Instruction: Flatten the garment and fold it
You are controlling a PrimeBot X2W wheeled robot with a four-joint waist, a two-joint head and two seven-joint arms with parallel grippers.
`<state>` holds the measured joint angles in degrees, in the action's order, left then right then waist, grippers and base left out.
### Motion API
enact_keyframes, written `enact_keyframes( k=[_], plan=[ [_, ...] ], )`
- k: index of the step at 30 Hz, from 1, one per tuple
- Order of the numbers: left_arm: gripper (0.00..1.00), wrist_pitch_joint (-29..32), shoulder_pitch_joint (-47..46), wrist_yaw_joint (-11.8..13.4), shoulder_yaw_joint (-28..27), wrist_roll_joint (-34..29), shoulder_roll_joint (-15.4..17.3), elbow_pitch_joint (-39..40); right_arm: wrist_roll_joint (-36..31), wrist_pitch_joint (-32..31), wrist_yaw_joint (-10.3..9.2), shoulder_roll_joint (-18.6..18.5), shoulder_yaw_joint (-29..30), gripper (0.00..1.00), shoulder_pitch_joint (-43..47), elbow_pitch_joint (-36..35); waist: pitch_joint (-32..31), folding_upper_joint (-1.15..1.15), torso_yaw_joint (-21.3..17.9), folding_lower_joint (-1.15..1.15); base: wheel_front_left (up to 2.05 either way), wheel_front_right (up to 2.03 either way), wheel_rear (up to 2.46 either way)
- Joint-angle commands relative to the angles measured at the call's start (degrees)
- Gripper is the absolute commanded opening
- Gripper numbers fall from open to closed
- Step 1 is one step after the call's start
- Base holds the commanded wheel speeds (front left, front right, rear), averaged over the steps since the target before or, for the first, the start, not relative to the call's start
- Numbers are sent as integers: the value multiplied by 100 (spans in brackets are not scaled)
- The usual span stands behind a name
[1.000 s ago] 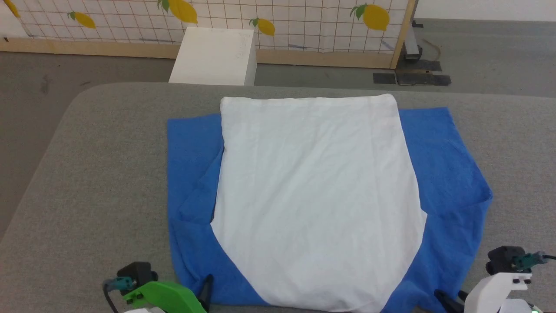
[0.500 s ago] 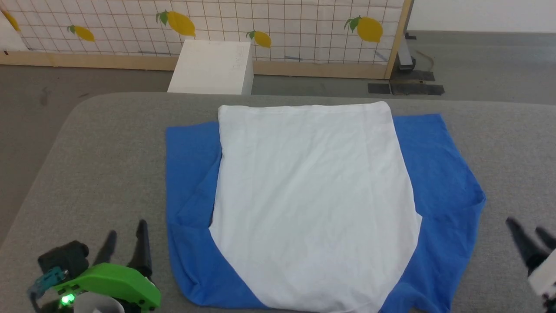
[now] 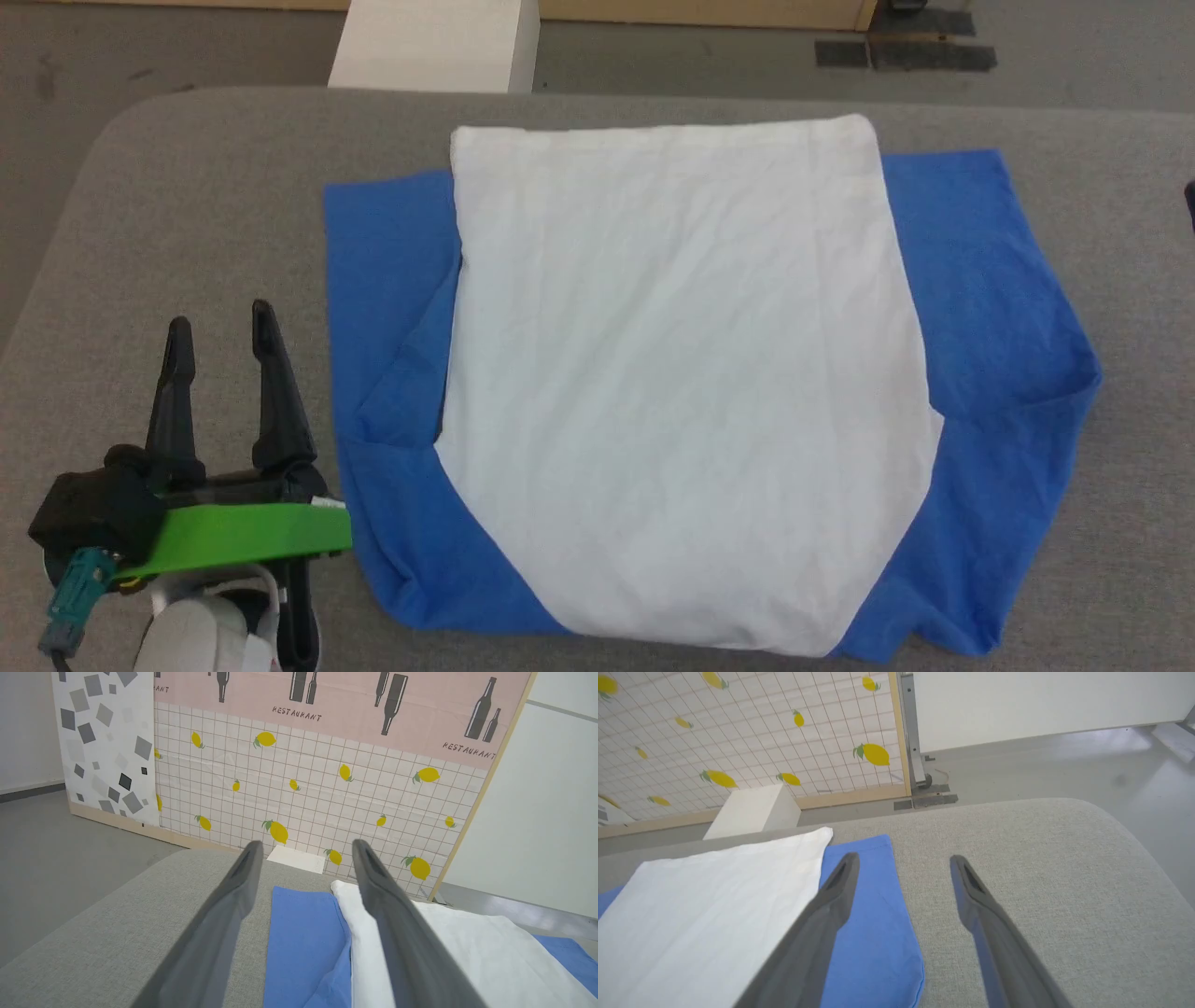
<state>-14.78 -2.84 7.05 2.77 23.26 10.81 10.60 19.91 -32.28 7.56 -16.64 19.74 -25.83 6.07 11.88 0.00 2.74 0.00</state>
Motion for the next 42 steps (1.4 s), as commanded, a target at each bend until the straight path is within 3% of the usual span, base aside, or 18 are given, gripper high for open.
enact_keyframes(
  k=[1, 8, 16, 31, 32, 33, 42],
  plan=[
    [100, -19, -119, -61, -56, -90, -100, 50, -97, -75, -8, -108, -104, 100, -300, 153, 662, 0, 191, 0, 0, 0, 0],
    [100, -21, -352, -340, -239, -510, -521, 321, -400, -709, -8, -657, -565, 100, -1572, 978, 1408, 0, 522, 0, 0, 0, 0],
    [100, -21, -526, -578, -258, -712, -734, 405, -788, -1760, -8, -1115, -1127, 100, -2418, 1516, 1999, 0, 869, 0, 0, 0, 0],
    [100, -21, -672, -563, -114, -620, -791, 302, -1057, -2677, -8, -1281, -1282, 100, -2449, 1656, 2388, 0, 1046, 0, 0, 0, 0],
    [100, -21, -673, -555, -108, -615, -791, 297, -1026, -2692, -8, -1266, -1239, 45, -2438, 1640, 2379, 0, 1039, 0, 0, 0, 0],
    [100, -21, -675, -548, -100, -611, -791, 282, -998, -2675, -8, -1252, -1178, 0, -2425, 1625, 2350, 0, 1025, 0, 0, 0, 0],
    [100, -21, -623, -601, -158, -673, -792, 115, -995, -2217, -8, -1188, -349, 0, -2336, 1559, 1713, 0, 699, 0, 0, 0, 0]
  ],
)
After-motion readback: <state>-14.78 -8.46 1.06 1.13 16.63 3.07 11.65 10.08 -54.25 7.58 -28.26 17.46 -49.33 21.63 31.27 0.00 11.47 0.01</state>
